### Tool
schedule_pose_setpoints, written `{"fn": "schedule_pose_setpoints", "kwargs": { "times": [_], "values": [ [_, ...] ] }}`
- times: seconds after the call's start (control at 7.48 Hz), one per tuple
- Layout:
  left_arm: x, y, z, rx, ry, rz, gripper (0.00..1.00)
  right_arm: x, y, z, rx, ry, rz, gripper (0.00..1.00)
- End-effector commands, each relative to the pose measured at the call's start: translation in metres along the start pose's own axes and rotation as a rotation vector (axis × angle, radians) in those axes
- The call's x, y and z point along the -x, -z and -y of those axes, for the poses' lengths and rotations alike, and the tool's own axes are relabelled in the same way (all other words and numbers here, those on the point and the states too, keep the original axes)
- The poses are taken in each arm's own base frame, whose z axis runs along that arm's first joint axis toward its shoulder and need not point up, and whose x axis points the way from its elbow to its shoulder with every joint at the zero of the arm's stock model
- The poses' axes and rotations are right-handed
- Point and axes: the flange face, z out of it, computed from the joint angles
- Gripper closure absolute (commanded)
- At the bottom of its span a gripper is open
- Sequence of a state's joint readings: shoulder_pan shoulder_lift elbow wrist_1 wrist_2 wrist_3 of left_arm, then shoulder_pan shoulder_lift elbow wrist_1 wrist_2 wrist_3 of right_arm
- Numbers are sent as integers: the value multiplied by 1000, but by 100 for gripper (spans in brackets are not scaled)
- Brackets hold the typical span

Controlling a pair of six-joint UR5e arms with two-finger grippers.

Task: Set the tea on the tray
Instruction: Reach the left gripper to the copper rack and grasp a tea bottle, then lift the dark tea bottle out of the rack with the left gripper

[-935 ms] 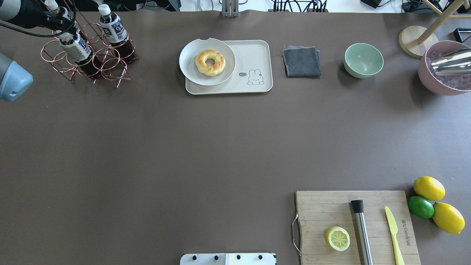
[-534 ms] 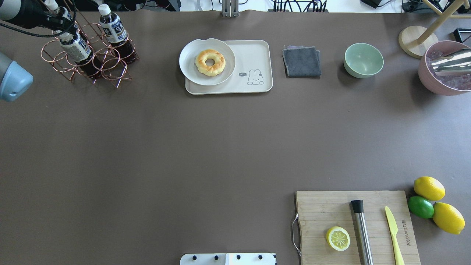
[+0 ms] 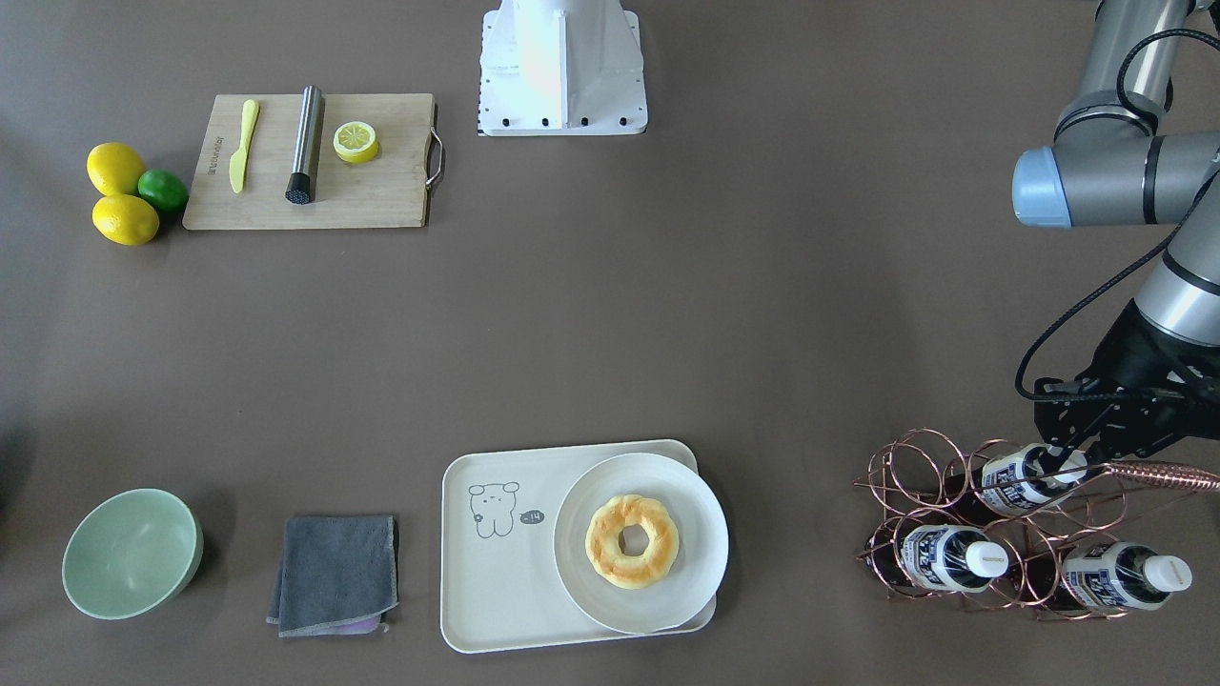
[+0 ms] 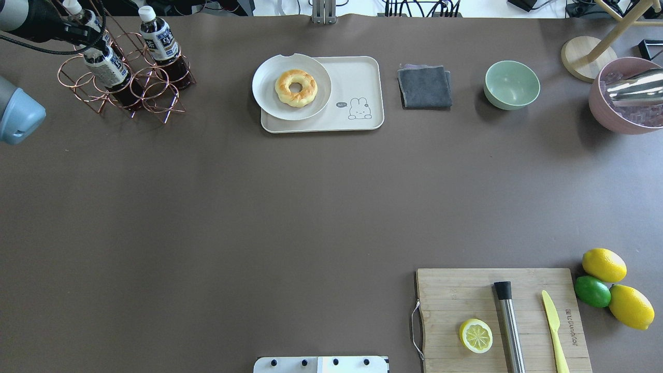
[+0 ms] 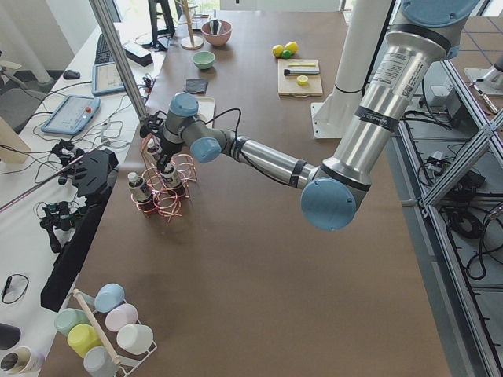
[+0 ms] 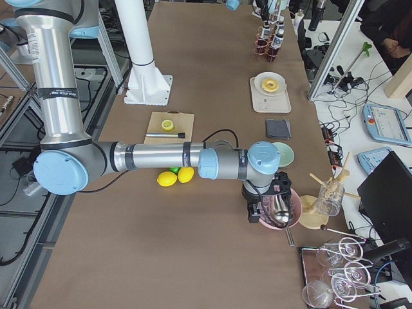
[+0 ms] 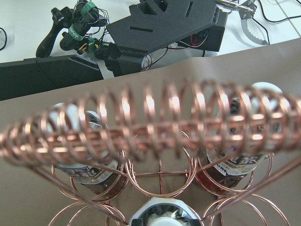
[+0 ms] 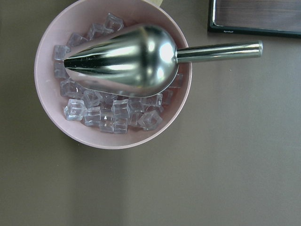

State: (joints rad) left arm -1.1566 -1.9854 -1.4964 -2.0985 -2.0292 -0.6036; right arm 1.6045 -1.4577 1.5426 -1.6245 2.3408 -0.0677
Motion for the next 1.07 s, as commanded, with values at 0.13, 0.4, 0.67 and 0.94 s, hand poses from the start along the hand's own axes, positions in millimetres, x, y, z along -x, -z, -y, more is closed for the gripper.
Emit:
{"fn": "schedule_pose_setpoints", "kwargs": {
  "times": [0.13, 0.4, 0.67, 0.94],
  "values": [
    [5, 18, 13, -23, 53, -22, 100, 0, 1, 0, -2, 1, 0, 0],
    [27, 37, 26, -52, 84, -5, 100, -1, 0, 0, 0, -1, 0, 0],
    [34, 71, 50, -63, 93, -19, 100, -1, 0, -1, 0, -1, 2, 0],
    [15, 109, 54, -59, 102, -22, 100, -2, -1, -2, 1, -2, 2, 0]
  ]
}}
